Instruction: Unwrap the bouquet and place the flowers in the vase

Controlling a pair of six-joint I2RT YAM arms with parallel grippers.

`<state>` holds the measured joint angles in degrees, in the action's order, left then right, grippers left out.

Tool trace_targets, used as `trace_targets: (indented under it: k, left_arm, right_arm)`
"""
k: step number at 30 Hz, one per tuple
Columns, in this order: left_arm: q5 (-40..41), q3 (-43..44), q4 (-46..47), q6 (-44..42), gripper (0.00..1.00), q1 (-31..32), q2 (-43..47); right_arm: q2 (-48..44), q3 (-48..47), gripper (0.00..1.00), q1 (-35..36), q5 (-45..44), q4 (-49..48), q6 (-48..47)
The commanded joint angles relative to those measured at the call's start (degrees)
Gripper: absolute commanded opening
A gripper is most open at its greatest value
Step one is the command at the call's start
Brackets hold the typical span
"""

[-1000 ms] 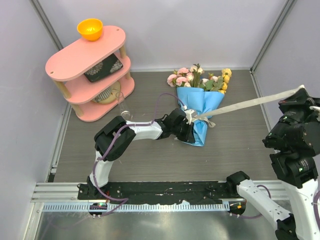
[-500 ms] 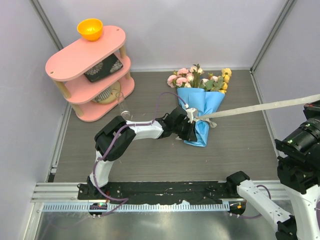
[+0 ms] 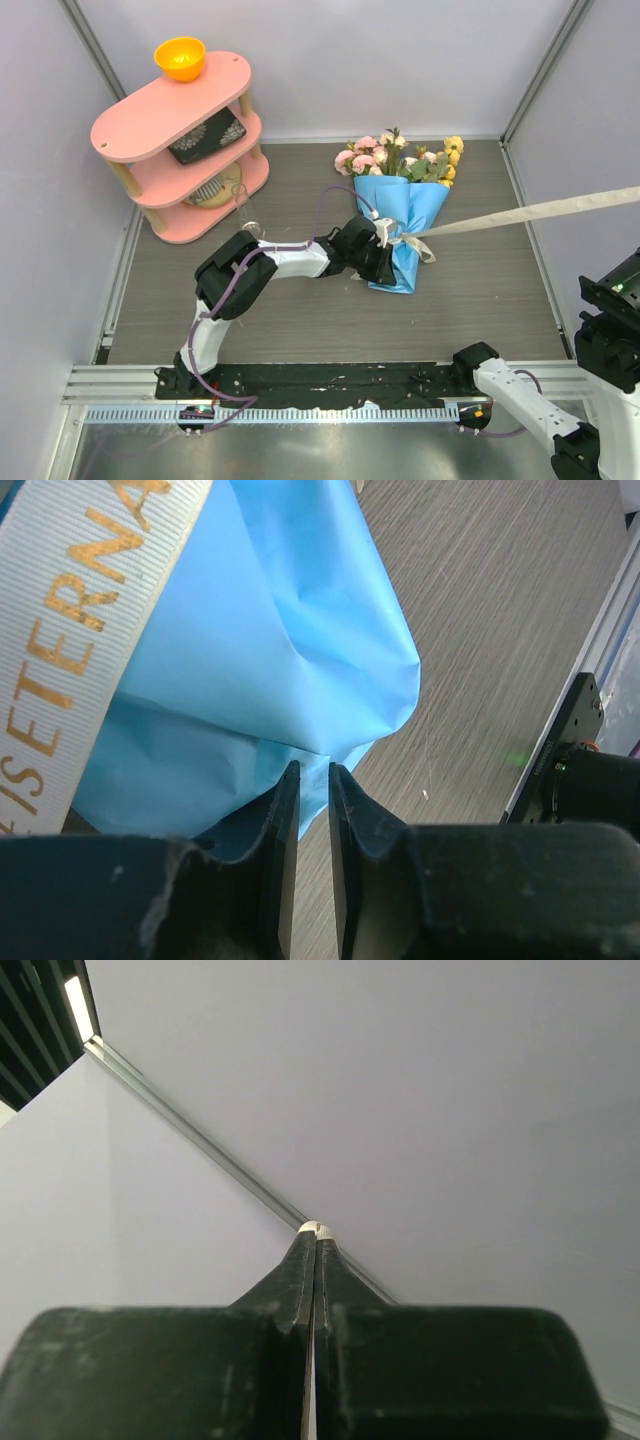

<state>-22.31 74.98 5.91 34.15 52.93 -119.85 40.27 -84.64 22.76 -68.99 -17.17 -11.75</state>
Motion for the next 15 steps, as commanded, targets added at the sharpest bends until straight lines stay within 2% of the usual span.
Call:
trace_targets:
  k: [1,2,4,7,9,10,11,12,14,15]
  left_arm:
    - [-1.68,2.71,0.77,0.04,0.28,0.34,1.37]
    - [-2.39,2.98,0.33,0.12,0.33,0.34,1.81]
    - [-4.75,3.42,0.15,0.56,0.44,0.34,4.26]
    - [-7.22,3.16,0.5,1.18,0.53,0.34,9.08]
    - [-7.75,2.98,0.15,1.01,0.56,0.25,11.91]
    - [-7.67,2.54,-0.02,0.57,0.56,-0.1,13.31]
    - [-7.23,2.19,-0.46,0.39,0.56,-0.37,15.94]
    - [-7.05,1.4,-0.72,0.22,0.51,-0.72,17.01]
    - [-6.17,0.61,-1.25,0.13,0.44,-2.3,19.55]
    - [-5.65,-0.53,-1.17,0.3,0.4,-2.91,20.18]
  right_arm:
    - [1.3,0.79,0.01,0.09,1.58,-3.31,-1.27]
    - [1.3,1.49,0.01,0.09,1.93,-2.09,0.22]
    - [2.61,2.9,0.01,0.09,2.54,7.2,4.43]
    - [5.86,7.11,0.01,0.09,1.5,19.77,10.5]
    - [8.23,10.96,0.01,0.09,1.4,28.45,16.04]
    - [10.59,12.21,0.01,0.09,1.75,30.86,18.06]
    - [11.66,13.0,0.01,-0.26,3.06,33.75,24.17]
    - [12.63,14.05,0.01,-0.87,7.86,38.57,26.58]
    - [16.76,14.68,0.01,-3.33,14.2,42.11,31.94]
    - [18.42,15.12,0.01,-7.69,18.06,45.0,36.92]
